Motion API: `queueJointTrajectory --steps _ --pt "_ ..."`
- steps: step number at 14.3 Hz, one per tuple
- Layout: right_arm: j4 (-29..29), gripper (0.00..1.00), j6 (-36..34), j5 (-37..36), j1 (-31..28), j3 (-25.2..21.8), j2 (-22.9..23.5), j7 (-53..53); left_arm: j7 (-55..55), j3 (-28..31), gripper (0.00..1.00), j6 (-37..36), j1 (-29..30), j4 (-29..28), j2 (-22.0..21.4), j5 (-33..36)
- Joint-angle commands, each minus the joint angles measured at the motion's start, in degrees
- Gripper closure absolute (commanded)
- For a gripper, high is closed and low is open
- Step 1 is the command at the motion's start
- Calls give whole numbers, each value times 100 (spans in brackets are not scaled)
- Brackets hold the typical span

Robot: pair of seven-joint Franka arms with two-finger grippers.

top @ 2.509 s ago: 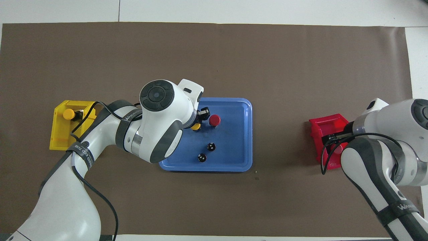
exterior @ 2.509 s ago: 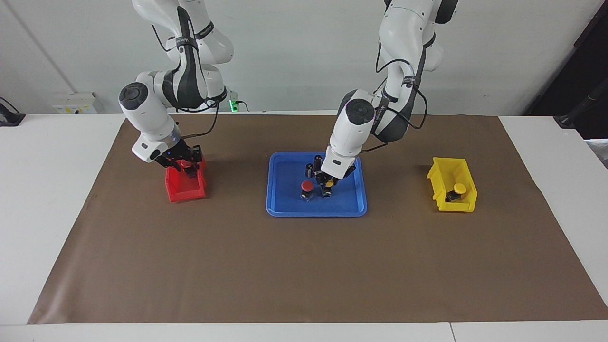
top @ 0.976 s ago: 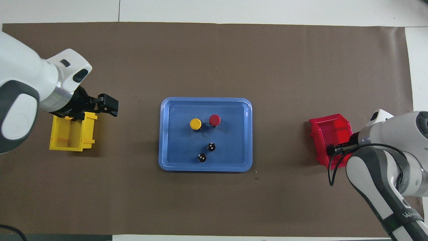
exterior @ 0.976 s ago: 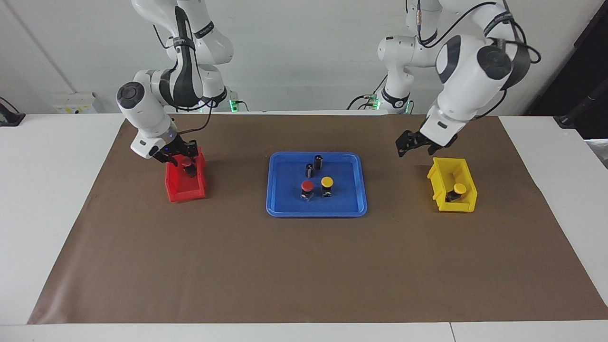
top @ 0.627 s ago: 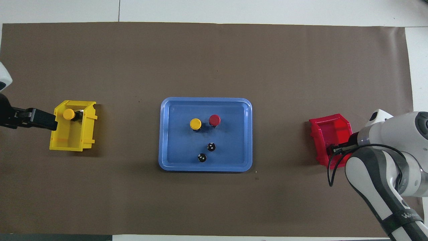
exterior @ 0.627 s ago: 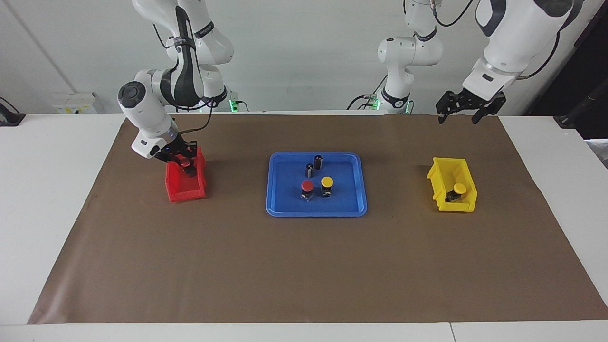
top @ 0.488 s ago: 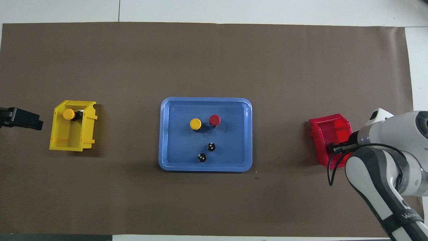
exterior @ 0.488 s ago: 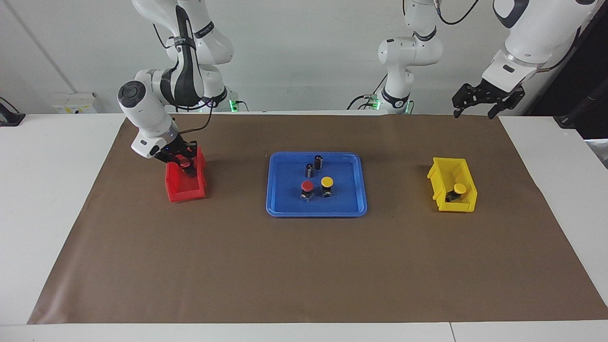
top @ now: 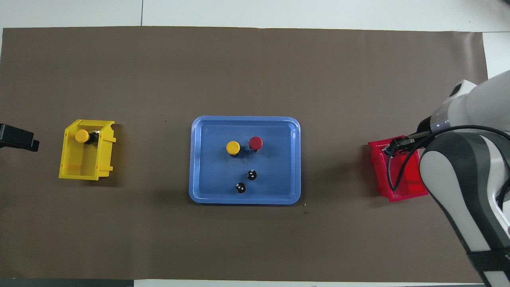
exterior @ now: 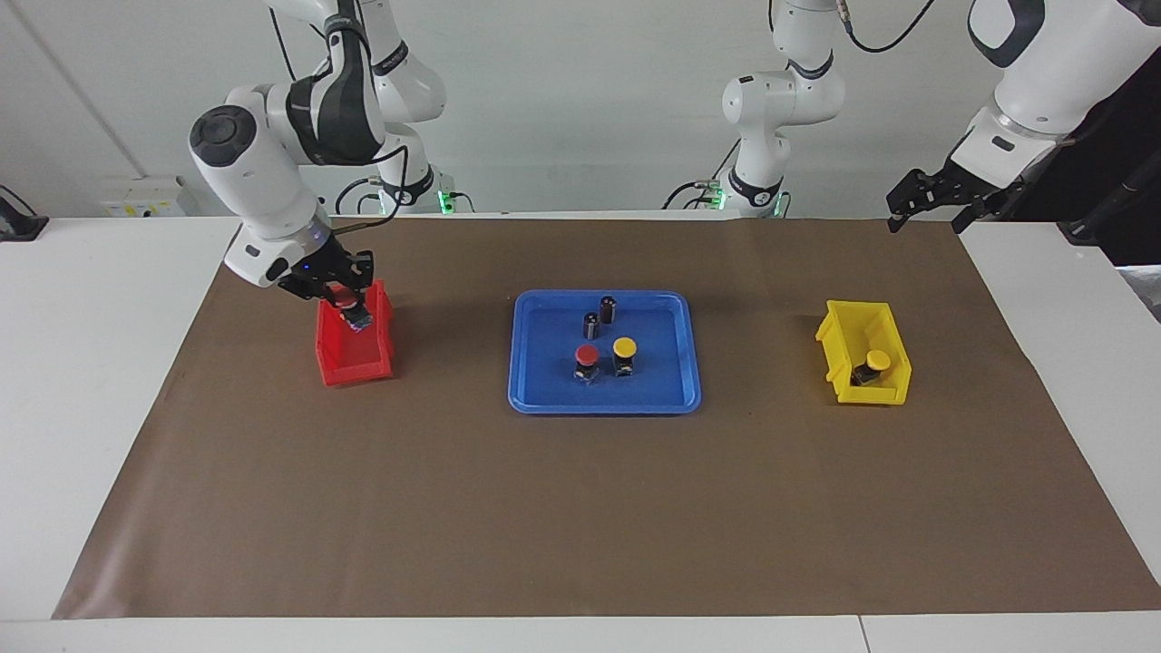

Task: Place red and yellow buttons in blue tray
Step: 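Place the second red button in the tray with the right gripper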

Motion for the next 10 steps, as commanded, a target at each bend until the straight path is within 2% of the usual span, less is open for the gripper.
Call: queueJointTrajectory --steps 1,3,5,8,10 --pt "563 84 517 -114 1121 46 623 1926 3 -38 0 956 171 -824 -220 -144" --pt "607 84 1273 -44 1528 55 1079 2583 3 -46 0 1300 154 -888 68 -144" --pt "607 84 1593 -44 1723 55 1317 2647 -15 -46 2 1730 145 -1045 254 -144" --pt "466 84 1778 -44 1802 55 1441 2647 -514 -46 14 2547 127 -1554 553 -153" --pt "371 84 1945 -44 1986 55 1529 2656 -516 -46 21 2961 162 -1993 571 -153"
